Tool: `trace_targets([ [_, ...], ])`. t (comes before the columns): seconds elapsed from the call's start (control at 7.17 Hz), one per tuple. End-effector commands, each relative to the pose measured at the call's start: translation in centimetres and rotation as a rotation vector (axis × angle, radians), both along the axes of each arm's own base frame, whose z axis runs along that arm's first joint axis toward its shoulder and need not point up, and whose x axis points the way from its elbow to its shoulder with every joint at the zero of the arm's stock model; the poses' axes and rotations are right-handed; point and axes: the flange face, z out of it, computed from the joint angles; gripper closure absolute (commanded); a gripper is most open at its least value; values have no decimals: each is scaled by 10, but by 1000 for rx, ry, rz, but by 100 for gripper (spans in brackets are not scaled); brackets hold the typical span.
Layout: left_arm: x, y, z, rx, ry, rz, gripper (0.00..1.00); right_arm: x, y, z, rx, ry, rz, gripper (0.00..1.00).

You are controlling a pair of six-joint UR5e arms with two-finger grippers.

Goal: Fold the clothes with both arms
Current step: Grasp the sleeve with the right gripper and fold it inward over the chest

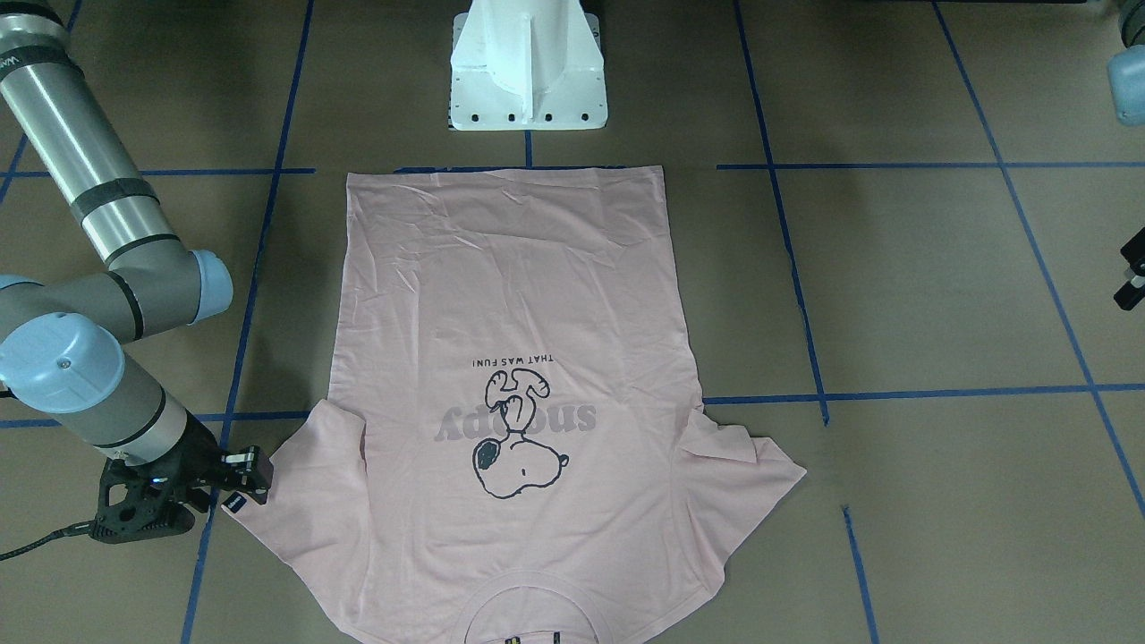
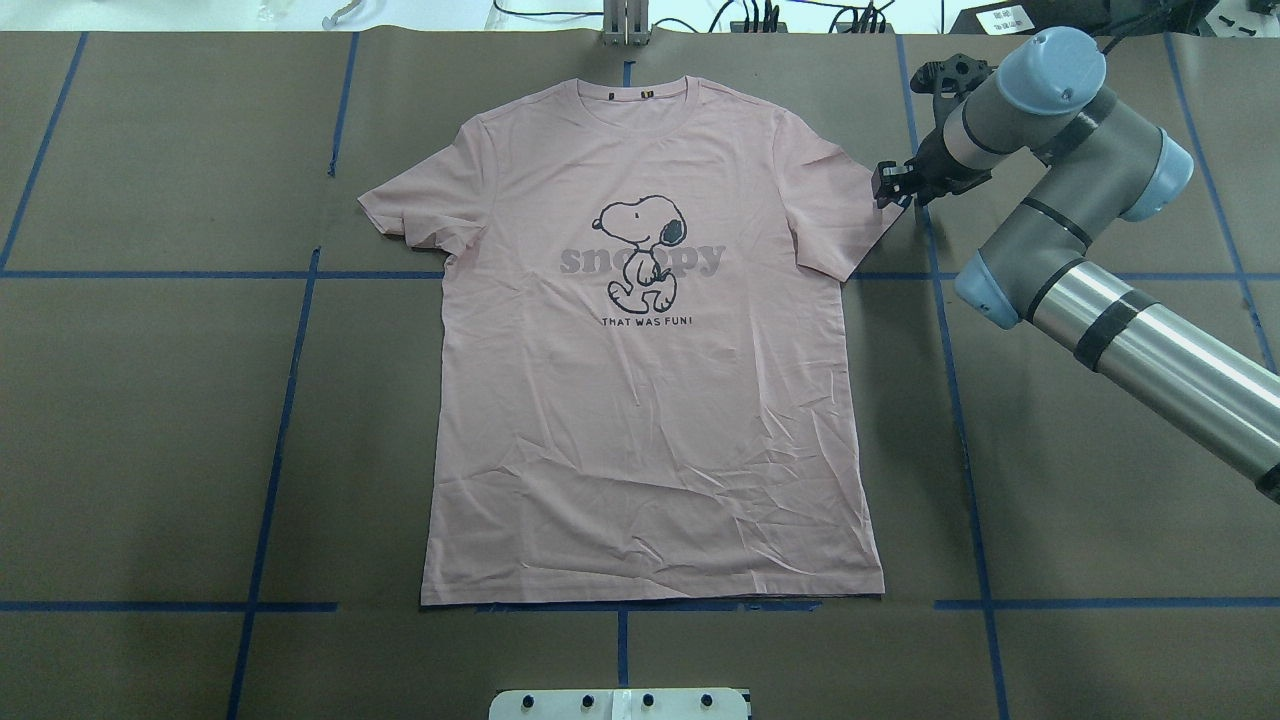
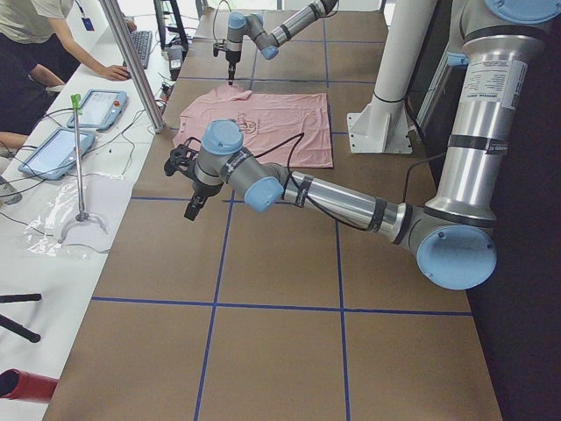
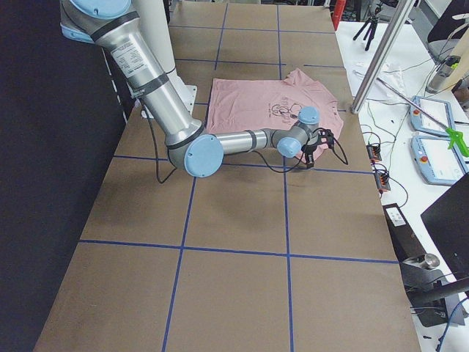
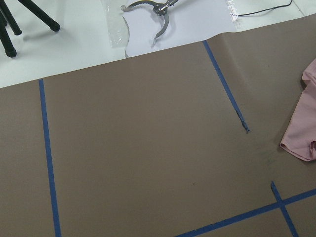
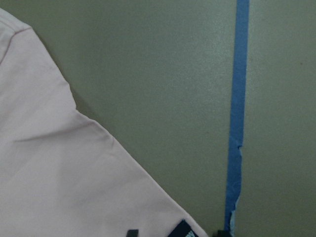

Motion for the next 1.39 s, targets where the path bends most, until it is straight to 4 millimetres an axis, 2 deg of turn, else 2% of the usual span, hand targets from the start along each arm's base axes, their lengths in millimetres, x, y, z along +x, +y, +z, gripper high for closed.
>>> trace_targets([
  [0.0,1,-1,1,-2,0,1,0,-2,1,3,-4,5,-4,54],
  [0.14,0,0,2,-3,-1,0,0,-2,0,1,-1,3,-5,66],
  [0.28,0,0,2,-4,-1,0,0,-1,-1,-1,3,2,-4,72],
  [0.56,0,0,2,-4,-1,0,0,-4,-4,-12,13,-7,-5,75],
  [0.7,0,0,3,-5,-2,0,0,-4,-3,-14,17,-10,-7,82],
  [0.84,0,1,3,-4,-1,2,0,-5,-6,-26,38,-20,-9,99],
  [1.26,2,4,7,-16,21,29,0,-6,-5,-78,99,-77,-1,100],
])
